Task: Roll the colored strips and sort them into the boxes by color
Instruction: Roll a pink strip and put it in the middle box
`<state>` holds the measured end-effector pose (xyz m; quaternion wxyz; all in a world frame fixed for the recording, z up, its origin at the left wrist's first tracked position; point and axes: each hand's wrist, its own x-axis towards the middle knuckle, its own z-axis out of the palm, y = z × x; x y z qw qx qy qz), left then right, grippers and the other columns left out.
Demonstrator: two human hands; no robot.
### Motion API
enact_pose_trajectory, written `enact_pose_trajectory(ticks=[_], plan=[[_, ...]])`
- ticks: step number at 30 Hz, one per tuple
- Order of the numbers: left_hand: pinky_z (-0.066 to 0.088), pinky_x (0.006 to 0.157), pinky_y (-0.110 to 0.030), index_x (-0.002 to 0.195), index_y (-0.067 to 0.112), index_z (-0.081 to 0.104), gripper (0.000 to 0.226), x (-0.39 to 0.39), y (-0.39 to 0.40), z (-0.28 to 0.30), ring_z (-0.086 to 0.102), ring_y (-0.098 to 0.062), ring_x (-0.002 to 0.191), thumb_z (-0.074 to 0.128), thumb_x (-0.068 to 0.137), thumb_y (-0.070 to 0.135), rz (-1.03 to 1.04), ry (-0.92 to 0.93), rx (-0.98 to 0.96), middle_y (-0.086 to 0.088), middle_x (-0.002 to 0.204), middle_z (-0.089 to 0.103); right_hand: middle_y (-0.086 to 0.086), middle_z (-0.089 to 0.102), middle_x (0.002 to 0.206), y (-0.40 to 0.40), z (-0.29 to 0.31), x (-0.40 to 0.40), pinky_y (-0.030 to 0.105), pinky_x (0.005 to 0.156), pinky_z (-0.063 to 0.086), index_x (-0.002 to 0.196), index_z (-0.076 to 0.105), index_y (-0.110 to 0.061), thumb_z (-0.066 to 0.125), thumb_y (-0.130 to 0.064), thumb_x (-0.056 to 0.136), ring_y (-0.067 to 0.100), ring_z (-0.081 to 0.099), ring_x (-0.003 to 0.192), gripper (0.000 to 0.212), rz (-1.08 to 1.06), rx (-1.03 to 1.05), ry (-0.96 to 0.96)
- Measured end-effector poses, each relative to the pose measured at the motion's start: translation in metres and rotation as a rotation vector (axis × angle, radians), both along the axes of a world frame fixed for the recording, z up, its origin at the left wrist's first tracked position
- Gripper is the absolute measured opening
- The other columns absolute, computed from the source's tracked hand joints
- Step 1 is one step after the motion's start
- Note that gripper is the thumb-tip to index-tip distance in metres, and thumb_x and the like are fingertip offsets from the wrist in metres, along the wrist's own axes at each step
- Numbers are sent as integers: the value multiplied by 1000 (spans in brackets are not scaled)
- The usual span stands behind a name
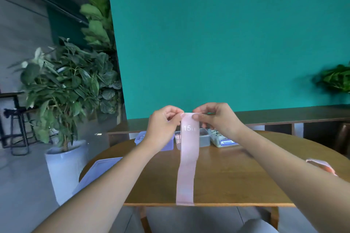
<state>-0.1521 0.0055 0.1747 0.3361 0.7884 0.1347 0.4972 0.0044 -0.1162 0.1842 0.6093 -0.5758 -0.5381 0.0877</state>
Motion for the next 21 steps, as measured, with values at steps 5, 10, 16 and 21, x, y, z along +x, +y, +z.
enact_pose_trajectory(ticks=[5,10,16,21], plan=[[57,76,-29,84,23,71,10,-37,-33,32,68,-9,68,71,91,16,27,-14,55,8,75,74,-10,68,68,-30,34,-32,18,48,41,95,73,-10,80,-11,85,5,57,50,12,-8,5,-64],[51,68,-14,88,19,71,4,-62,-51,41,69,-5,67,70,92,17,60,35,86,9,76,74,0,70,77,-45,41,-50,18,47,42,94,73,-10,81,-11,84,6,59,54,13,34,-13,-43],[49,66,-14,91,17,71,4,-60,-39,13,67,-6,67,69,93,20,68,103,39,6,73,74,3,71,78,-29,14,-40,21,53,44,97,75,-6,81,-15,85,10,60,63,16,64,-100,29],[50,64,-22,90,18,71,7,-34,7,-34,66,-9,68,66,95,21,66,230,-50,3,73,74,6,73,82,16,-30,-11,19,50,47,98,76,-5,83,-11,83,11,61,67,17,81,-229,49]])
